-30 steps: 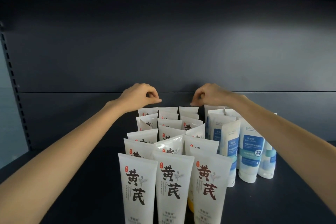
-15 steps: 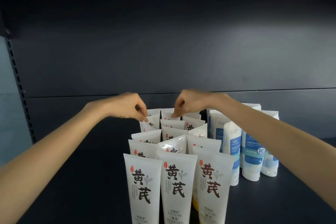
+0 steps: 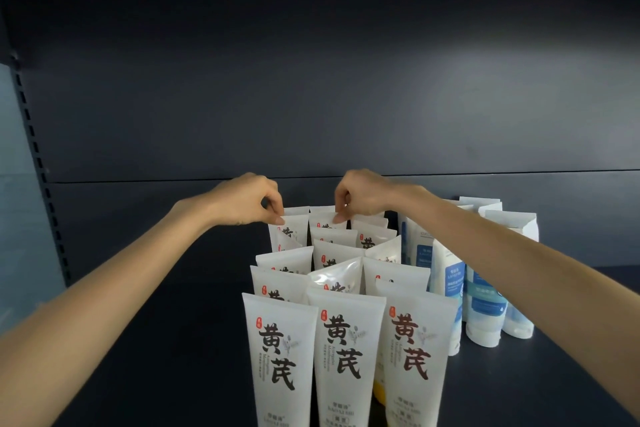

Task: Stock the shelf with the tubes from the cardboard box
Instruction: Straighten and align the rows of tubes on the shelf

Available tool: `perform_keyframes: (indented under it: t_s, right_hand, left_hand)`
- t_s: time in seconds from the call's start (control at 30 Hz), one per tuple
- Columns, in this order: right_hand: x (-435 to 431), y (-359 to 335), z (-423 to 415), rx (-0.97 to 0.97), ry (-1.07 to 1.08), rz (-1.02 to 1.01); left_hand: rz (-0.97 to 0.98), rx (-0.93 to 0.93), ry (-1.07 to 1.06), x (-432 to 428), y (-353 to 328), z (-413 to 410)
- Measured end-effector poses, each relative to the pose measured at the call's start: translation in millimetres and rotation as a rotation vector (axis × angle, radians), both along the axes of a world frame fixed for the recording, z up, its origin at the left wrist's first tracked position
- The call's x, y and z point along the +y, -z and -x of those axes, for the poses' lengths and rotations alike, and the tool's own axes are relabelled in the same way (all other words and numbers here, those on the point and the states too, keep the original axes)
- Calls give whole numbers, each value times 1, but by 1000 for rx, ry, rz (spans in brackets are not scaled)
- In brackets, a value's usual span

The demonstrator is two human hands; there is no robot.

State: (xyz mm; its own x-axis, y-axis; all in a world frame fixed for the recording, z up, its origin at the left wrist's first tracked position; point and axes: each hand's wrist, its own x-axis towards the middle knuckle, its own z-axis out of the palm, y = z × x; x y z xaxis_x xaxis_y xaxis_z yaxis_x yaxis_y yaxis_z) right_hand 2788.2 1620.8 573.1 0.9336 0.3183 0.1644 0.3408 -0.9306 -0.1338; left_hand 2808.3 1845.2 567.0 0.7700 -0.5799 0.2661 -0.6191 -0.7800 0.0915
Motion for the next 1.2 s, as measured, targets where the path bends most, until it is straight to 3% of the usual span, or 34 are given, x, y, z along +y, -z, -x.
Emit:
perform_keyframes:
  t_s: [0.2, 0.63, 0.97, 1.2]
  right_hand:
    - [-1, 3, -5, -18, 7, -31]
    - [-11, -1, 3, 106, -61, -171]
    - [-26, -6, 7, 93, -55, -296]
    - [-52, -14, 26, 163, 10, -248]
  left_hand:
    - [15, -40, -10, -2, 4, -9]
    - [186, 91, 35, -1, 8, -7]
    - [166, 50, 88, -23, 8, -7]
    - [134, 47, 104, -36, 10, -9]
